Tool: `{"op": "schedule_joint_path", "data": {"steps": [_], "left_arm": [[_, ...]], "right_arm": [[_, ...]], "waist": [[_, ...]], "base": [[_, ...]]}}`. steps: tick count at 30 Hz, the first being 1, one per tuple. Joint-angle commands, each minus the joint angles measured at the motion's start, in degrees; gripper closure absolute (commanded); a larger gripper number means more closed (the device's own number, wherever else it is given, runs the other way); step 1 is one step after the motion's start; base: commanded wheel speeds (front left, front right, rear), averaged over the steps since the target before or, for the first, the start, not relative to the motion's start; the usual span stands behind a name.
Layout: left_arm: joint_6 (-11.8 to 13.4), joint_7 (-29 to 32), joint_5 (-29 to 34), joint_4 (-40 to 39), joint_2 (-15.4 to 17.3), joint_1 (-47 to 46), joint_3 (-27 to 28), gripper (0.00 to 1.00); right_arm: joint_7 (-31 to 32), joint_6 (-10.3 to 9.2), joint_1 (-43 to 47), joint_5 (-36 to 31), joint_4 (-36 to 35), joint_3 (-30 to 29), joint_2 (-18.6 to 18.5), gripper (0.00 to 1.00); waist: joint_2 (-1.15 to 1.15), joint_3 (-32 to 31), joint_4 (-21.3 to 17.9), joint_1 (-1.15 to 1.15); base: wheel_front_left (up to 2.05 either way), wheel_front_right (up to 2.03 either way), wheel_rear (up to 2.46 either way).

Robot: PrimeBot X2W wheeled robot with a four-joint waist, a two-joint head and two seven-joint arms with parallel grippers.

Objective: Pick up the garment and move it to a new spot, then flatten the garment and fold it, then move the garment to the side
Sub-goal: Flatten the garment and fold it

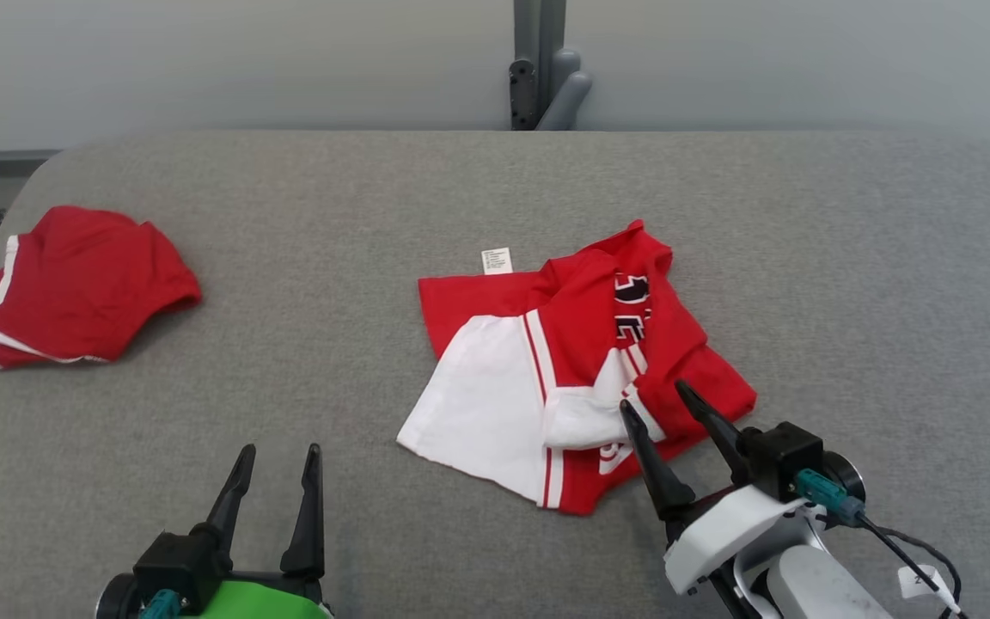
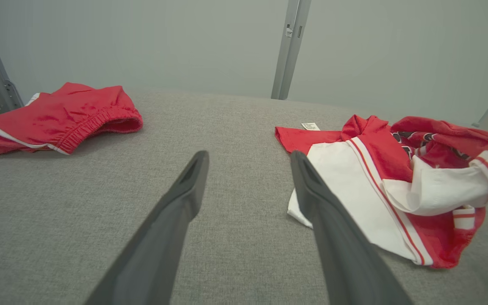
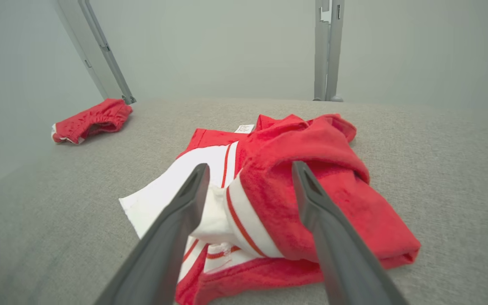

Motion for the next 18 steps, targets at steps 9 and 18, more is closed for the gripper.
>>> {"op": "schedule_joint_path", "data": {"steps": [9,18], "left_arm": [[0.07,0.03,-2.67,0.33,0.09,-2.56,0.27,0.00],[0.08,0.03,-3.58,-0.78,0.09,-5.36,-2.60,0.00]], "right_arm": [[-0.01,-0.06,-6.08,-6.56,12.11,-4.83,1.50,0.61],[-0.01,-0.07,-12.71,-5.68,7.24,-10.36,-1.18,1.00]], "waist": [[0.00,5.89,7.84,0.00],[0.00,10.60,7.93,0.00]], "base": [[0.00,0.00,0.00],[0.00,0.00,0.00]]}}
